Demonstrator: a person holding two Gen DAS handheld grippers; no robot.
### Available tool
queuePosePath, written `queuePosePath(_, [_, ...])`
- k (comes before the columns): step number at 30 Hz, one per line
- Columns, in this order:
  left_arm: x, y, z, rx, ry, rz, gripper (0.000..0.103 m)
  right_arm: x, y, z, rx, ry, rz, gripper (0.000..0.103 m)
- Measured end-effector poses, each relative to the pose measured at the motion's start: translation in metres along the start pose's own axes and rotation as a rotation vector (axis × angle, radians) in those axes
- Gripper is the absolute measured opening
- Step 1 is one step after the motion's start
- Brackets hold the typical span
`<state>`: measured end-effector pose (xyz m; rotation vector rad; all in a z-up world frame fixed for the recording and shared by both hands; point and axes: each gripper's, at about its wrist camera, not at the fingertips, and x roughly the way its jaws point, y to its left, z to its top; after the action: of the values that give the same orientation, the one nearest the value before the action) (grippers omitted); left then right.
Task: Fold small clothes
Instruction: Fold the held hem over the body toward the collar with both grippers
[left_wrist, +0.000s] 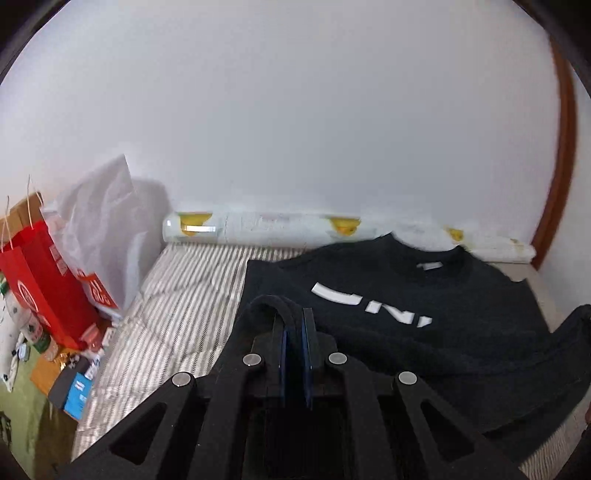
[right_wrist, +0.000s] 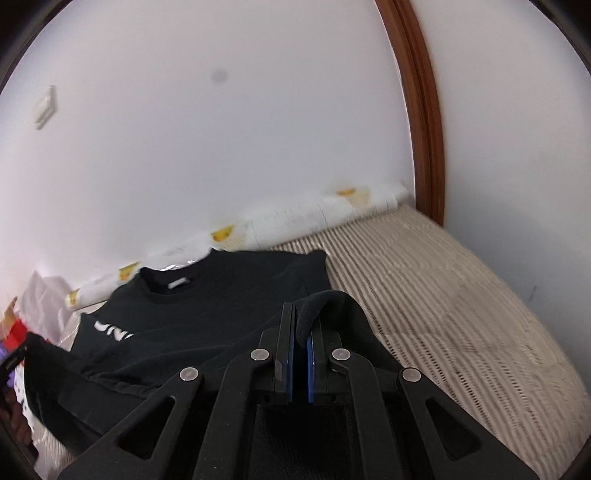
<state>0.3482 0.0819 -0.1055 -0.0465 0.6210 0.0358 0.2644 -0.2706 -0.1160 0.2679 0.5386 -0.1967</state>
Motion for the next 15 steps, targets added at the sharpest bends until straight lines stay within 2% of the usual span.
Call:
queuePosePath(10, [0.064,-0.003,-0.016,0.018,0.076,0.032,0.008,0.061,-0.002,-0.009,0.004,0.07,-0.041,0.005])
queuePosePath(15, [0.071,-0.008,-0.024,0.054,0.078,0.049,0.008,0.07,0.0,-0.016,-0.043,0.085,-0.074,0.005])
